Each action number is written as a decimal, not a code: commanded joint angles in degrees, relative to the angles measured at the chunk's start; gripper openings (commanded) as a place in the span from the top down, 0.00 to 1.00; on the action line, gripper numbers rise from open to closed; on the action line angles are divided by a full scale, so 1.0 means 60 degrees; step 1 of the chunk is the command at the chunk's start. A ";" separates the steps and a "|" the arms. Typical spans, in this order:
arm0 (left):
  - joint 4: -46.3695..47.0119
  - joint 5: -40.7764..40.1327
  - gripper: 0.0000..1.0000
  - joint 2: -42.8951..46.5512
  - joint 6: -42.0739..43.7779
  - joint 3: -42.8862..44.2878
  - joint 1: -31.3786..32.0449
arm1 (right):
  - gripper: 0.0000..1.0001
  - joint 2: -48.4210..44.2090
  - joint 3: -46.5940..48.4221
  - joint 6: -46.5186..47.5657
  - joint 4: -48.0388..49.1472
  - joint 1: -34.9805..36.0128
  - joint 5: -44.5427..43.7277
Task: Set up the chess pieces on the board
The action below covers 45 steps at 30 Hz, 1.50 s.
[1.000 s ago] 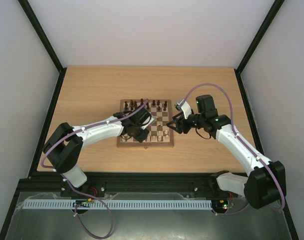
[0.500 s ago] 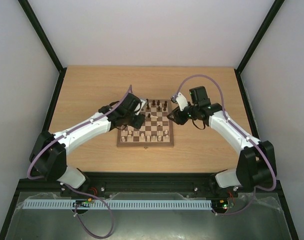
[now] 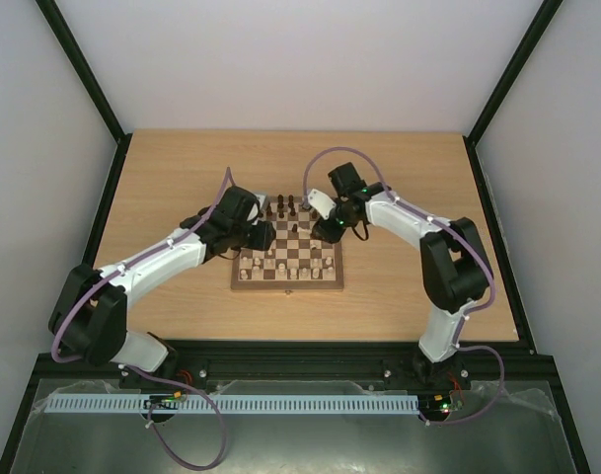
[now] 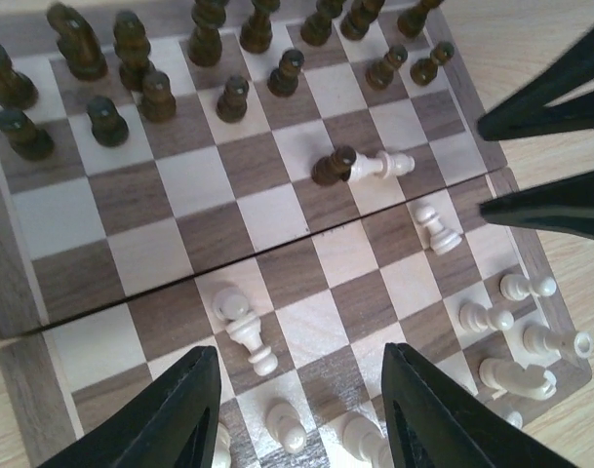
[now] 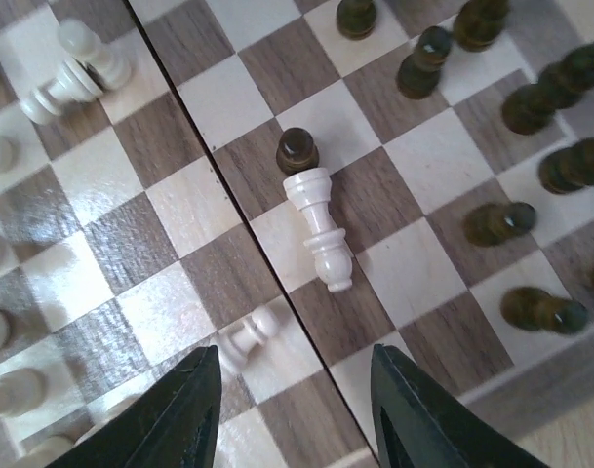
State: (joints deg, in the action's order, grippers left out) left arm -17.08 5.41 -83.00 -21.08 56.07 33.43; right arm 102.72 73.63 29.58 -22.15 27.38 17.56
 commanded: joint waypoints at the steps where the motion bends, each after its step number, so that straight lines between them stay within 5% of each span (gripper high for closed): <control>1: 0.0532 0.0358 0.53 0.0310 -0.0445 -0.0448 -0.0019 | 0.56 0.0638 0.0539 0.0355 -0.0310 0.0336 -0.0578; 14: 0.1013 0.0388 0.53 0.0257 -0.0752 -0.0806 -0.0230 | 0.56 0.1843 0.1527 0.0456 -0.0371 0.0484 -0.0974; 32: 0.2226 0.0670 0.55 -0.0719 -0.1455 -0.0687 -0.0528 | 0.90 0.1979 0.1174 0.1294 -0.0853 0.0500 -0.0368; 45: 0.3364 0.1311 0.63 -0.2370 -0.1902 0.0122 -0.0563 | 0.94 0.1125 0.0854 0.1280 -0.0761 0.0500 -0.0079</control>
State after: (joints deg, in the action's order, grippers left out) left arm -0.67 10.98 -95.31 -31.40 53.80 30.30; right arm 112.86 79.94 36.71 -24.29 30.13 15.66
